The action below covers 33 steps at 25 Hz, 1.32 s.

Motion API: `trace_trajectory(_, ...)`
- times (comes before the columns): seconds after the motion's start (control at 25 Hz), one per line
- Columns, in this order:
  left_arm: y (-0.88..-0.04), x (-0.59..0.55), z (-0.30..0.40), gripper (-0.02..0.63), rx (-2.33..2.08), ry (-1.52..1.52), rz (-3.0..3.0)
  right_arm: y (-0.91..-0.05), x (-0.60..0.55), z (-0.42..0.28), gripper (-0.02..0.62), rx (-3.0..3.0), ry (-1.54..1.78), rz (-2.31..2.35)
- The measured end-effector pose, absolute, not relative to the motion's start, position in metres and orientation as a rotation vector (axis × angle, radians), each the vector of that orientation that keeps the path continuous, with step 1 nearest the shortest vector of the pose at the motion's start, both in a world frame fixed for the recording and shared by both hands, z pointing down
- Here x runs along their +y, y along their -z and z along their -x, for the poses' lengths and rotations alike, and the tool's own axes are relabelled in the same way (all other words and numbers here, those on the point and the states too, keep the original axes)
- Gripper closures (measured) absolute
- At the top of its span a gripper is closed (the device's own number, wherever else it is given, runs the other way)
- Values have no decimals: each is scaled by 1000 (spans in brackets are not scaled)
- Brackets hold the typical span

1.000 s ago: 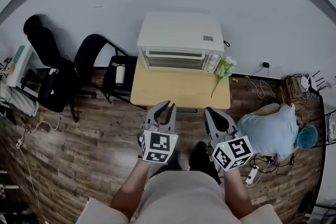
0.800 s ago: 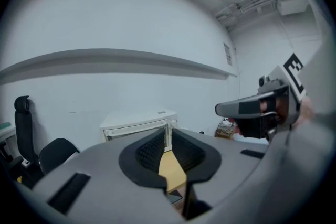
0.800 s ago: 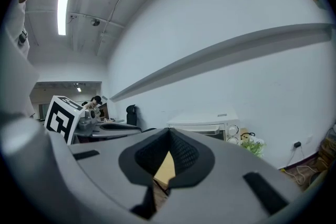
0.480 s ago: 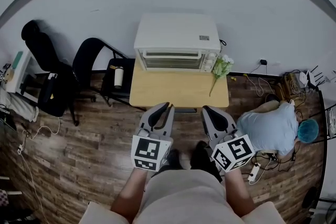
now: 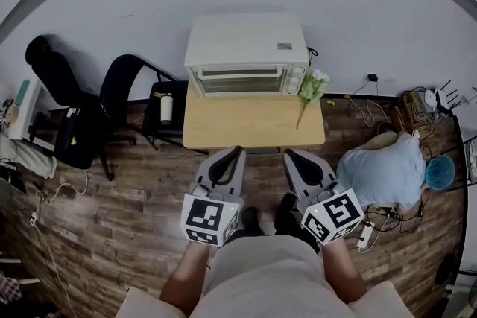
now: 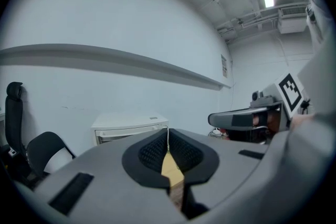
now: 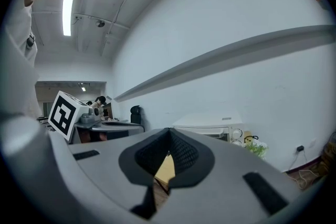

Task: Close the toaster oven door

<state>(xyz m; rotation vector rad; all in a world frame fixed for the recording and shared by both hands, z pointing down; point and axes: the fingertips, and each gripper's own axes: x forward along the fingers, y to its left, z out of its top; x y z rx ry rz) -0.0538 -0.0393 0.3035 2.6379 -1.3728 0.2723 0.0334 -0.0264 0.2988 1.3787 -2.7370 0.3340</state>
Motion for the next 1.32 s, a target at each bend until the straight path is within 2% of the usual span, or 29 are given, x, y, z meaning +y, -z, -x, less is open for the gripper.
trace_trajectory(1.32, -314, -51, 42, 593, -1272, -252, -2673, -307, -42, -29, 597, -2706, -235, -1327)
